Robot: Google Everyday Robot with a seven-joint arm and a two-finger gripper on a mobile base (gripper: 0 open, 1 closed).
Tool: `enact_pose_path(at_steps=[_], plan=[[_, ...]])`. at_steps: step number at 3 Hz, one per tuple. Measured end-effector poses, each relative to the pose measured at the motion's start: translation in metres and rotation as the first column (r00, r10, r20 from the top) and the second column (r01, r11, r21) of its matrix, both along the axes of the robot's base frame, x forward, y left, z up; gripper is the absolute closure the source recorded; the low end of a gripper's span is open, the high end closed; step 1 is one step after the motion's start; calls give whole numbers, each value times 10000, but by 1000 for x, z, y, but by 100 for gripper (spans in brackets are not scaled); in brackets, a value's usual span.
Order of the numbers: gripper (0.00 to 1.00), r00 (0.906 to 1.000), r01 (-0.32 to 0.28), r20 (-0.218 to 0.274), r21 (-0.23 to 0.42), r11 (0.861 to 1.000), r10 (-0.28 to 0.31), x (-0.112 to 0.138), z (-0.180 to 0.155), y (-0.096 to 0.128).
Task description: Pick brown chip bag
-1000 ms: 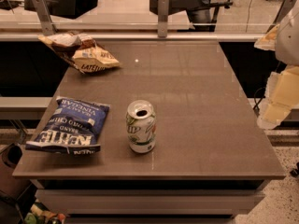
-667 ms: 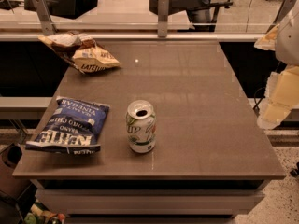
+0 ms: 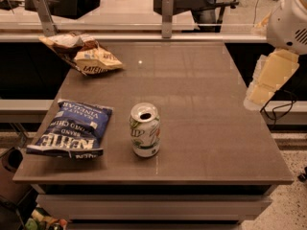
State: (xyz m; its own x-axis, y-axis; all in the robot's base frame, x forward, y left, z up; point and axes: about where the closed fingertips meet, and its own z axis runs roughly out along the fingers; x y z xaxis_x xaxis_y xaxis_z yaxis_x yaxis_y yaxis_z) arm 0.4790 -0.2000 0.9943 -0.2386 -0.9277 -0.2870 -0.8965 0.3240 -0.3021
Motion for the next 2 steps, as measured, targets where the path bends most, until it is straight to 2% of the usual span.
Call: enact_pose_path(at_steps=[1,2], plan=[[0,9988,271,385,716,9971,-299,27,-1,24],[0,9964,321,714,1758,9839,-452,53,-9,58]])
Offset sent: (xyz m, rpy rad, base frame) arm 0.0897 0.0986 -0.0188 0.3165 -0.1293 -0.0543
